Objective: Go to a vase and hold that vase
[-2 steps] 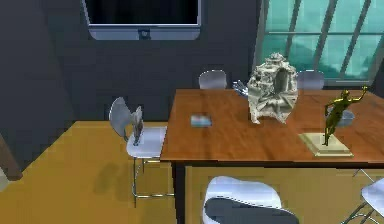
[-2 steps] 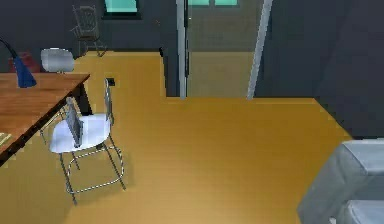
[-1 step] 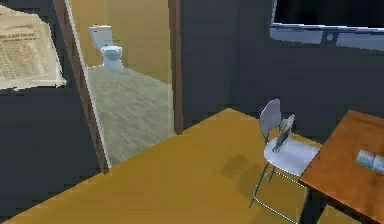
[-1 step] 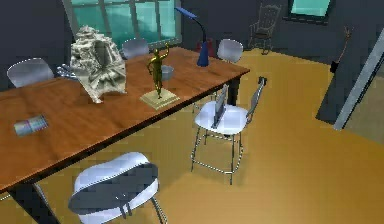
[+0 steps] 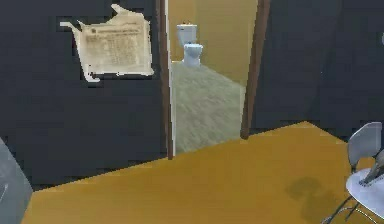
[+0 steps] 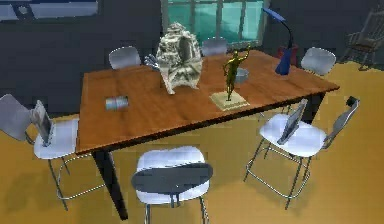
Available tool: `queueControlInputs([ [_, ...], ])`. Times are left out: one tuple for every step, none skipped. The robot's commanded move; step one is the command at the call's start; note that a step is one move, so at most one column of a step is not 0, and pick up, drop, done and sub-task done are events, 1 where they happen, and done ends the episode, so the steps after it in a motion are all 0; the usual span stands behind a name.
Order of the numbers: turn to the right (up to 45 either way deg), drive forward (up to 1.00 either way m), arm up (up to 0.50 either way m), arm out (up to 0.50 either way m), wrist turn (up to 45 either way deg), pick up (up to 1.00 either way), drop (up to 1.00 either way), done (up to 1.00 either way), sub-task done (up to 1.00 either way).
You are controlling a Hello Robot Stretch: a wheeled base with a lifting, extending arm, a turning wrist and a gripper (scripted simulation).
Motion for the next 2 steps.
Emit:
queueControlInputs([
  [45.0, 0.0, 0.0, 0.0, 0.0, 0.0, 0.0, 0.0, 0.0],
  [45.0, 0.0, 0.0, 0.0, 0.0, 0.0, 0.0, 0.0, 0.0],
])
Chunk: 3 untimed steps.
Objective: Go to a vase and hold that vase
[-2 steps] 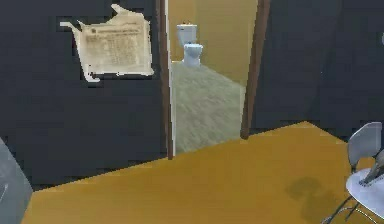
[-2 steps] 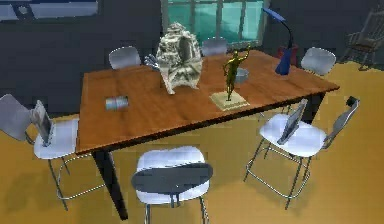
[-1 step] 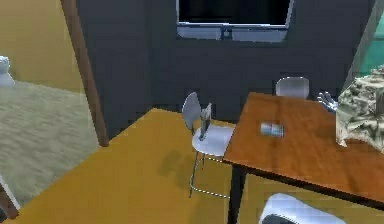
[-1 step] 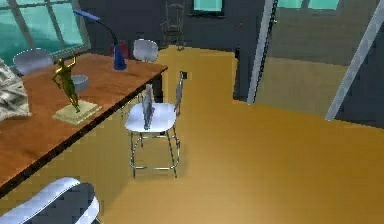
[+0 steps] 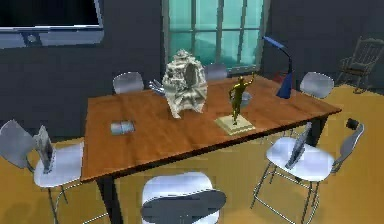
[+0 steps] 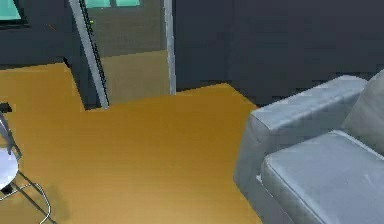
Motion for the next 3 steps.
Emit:
queueControlInputs([
  [39.0, 0.0, 0.0, 0.0, 0.0, 0.0, 0.0, 0.0, 0.0],
  [0.0, 0.45, 0.0, 0.0, 0.0, 0.0, 0.0, 0.0, 0.0],
  [-27.0, 0.0, 0.0, 0.0, 0.0, 0.0, 0.0, 0.0, 0.0],
])
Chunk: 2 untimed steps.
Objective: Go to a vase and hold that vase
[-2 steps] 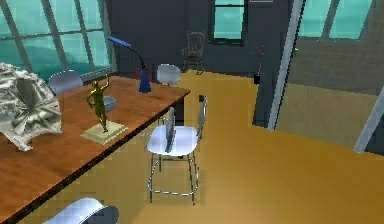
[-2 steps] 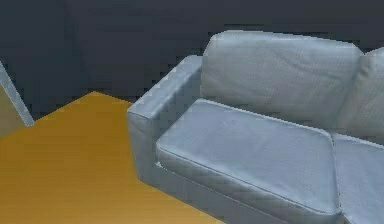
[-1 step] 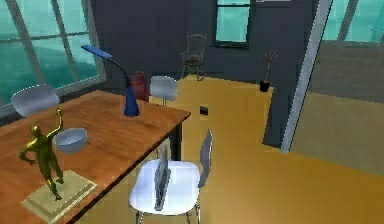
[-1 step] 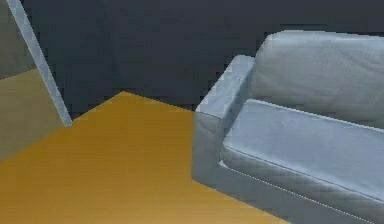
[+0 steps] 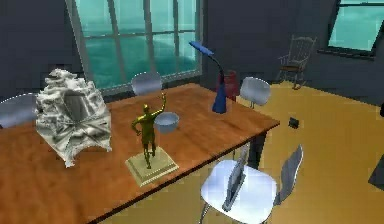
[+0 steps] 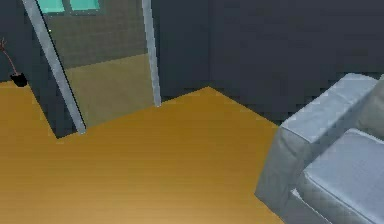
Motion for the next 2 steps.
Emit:
queueControlInputs([
  [0.0, 0.3, 0.0, 0.0, 0.0, 0.0, 0.0, 0.0, 0.0],
  [-45.0, 0.0, 0.0, 0.0, 0.0, 0.0, 0.0, 0.0, 0.0],
])
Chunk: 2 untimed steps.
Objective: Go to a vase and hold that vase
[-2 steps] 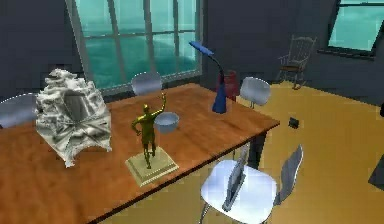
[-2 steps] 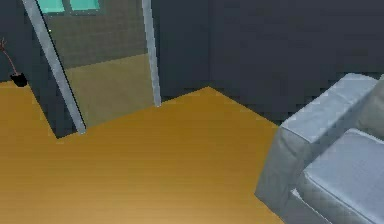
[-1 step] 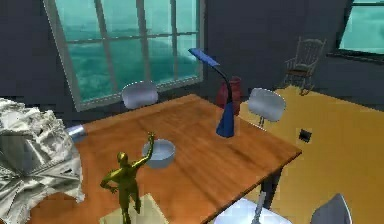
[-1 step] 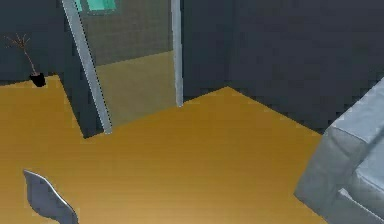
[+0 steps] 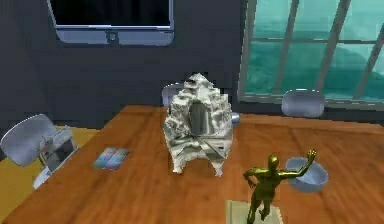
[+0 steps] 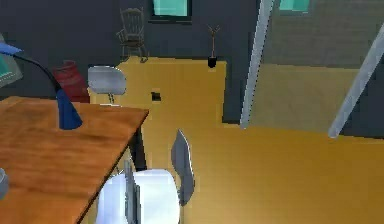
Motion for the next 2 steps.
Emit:
queueControlInputs([
  [-45.0, 0.0, 0.0, 0.0, 0.0, 0.0, 0.0, 0.0, 0.0],
  [-36.0, 0.0, 0.0, 0.0, 0.0, 0.0, 0.0, 0.0, 0.0],
])
